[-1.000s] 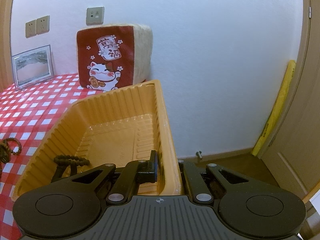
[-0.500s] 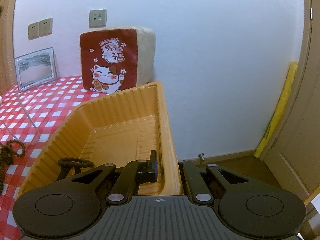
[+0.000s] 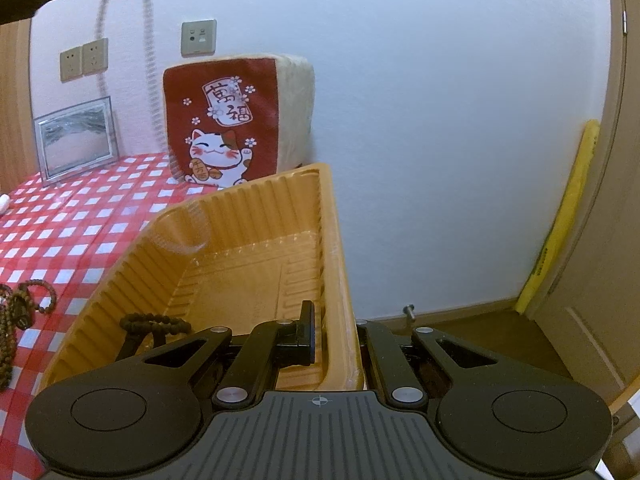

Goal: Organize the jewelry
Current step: 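Lift the silver chain into the orange tray and open the left tool, then move the left tool to the bead pile and grasp a long bead necklace, then lift the dark bead necklace high with the left tool toward the tray, then lower the bead necklace into the orange tray and open the left tool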

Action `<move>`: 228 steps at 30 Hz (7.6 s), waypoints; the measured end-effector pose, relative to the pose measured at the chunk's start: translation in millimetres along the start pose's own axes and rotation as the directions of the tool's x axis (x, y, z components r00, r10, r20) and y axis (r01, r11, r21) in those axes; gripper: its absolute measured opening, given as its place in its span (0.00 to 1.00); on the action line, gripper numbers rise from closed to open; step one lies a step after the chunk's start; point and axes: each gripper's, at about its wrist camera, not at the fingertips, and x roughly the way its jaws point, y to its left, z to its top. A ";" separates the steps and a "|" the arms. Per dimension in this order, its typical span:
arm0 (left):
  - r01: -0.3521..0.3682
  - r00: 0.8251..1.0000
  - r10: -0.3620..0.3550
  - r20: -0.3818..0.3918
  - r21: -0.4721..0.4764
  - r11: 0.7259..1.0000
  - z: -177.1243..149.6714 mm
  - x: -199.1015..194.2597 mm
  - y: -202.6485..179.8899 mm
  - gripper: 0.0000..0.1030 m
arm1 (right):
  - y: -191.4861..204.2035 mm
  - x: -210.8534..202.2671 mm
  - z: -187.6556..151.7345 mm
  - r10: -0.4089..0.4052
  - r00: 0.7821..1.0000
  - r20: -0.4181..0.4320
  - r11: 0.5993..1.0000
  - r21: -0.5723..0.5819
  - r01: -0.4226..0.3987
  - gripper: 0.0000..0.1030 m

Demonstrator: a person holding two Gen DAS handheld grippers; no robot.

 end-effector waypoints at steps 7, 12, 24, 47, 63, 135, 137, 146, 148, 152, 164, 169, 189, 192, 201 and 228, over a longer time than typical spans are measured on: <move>0.000 0.983 -0.014 -0.182 -0.076 0.997 -52.6 45.9 12.2 0.02 | -1.4 0.9 0.2 0.009 1.000 -0.002 1.000 0.003 -0.009 0.05; -0.047 0.938 0.013 -0.347 -0.088 0.995 -106.3 63.2 21.3 0.02 | -2.1 1.3 -0.9 0.011 1.000 -0.006 1.000 0.006 -0.011 0.06; -0.057 0.922 0.017 -0.388 -0.093 0.994 -124.0 51.0 25.4 0.25 | -2.0 7.0 1.3 0.008 1.000 -0.017 1.000 0.008 -0.008 0.06; -0.410 0.864 0.387 -0.320 -0.002 0.912 -124.2 -65.9 85.0 0.30 | -0.4 14.1 0.1 -0.007 1.000 -0.025 1.000 0.004 0.007 0.05; -0.606 0.754 0.556 -0.350 -0.041 0.795 -145.6 -109.7 142.9 0.30 | 0.5 16.5 -2.0 -0.024 0.999 -0.037 1.000 -0.007 0.024 0.05; -0.537 0.838 0.527 0.141 0.043 0.843 38.5 -191.7 96.0 0.06 | 2.1 10.5 -0.3 -0.015 1.000 -0.018 1.000 0.010 0.016 0.05; -0.516 0.850 0.505 0.150 0.052 0.855 43.1 -190.5 89.0 0.06 | 2.2 10.4 0.3 -0.014 1.000 -0.016 1.000 0.012 0.014 0.05; -0.370 0.922 0.354 0.156 0.082 0.925 53.1 -171.0 56.8 0.06 | 3.6 8.8 2.7 -0.010 1.000 -0.006 1.000 0.010 0.010 0.05; -0.330 0.937 0.314 0.152 0.093 0.939 53.3 -163.5 48.3 0.06 | 4.2 8.4 2.9 -0.009 1.000 -0.003 1.000 0.009 0.009 0.05; -0.241 0.965 0.224 0.135 0.122 0.963 53.3 -145.5 31.0 0.06 | 5.2 9.0 3.6 -0.008 1.000 0.000 1.000 0.009 0.008 0.05; -0.063 0.994 0.051 0.096 0.126 0.990 54.7 -86.4 -2.4 0.06 | 4.9 10.2 7.0 -0.001 1.000 0.005 1.000 0.014 0.001 0.05; -0.006 0.999 0.001 0.047 0.100 0.995 46.9 -57.9 -10.5 0.06 | 3.6 10.5 6.6 0.002 1.000 0.006 1.000 0.017 -0.002 0.05; 0.021 0.968 -0.034 -0.248 -0.054 0.998 -41.8 38.8 -2.0 0.06 | -1.1 14.4 5.9 0.016 1.000 0.000 0.999 0.028 -0.016 0.04; 0.009 0.956 -0.035 -0.291 -0.092 0.996 -58.0 47.0 6.3 0.06 | -1.1 14.6 5.8 0.017 1.000 -0.001 0.999 0.028 -0.017 0.04; -0.045 0.920 -0.006 -0.393 -0.119 0.992 -93.6 65.4 22.8 0.06 | 1.0 15.9 5.2 0.015 1.000 -0.006 0.999 0.029 -0.015 0.04; -0.072 0.911 0.016 -0.412 -0.120 0.990 -94.4 49.3 39.2 0.24 | 0.1 25.8 7.3 0.010 1.000 -0.017 0.999 0.034 -0.009 0.04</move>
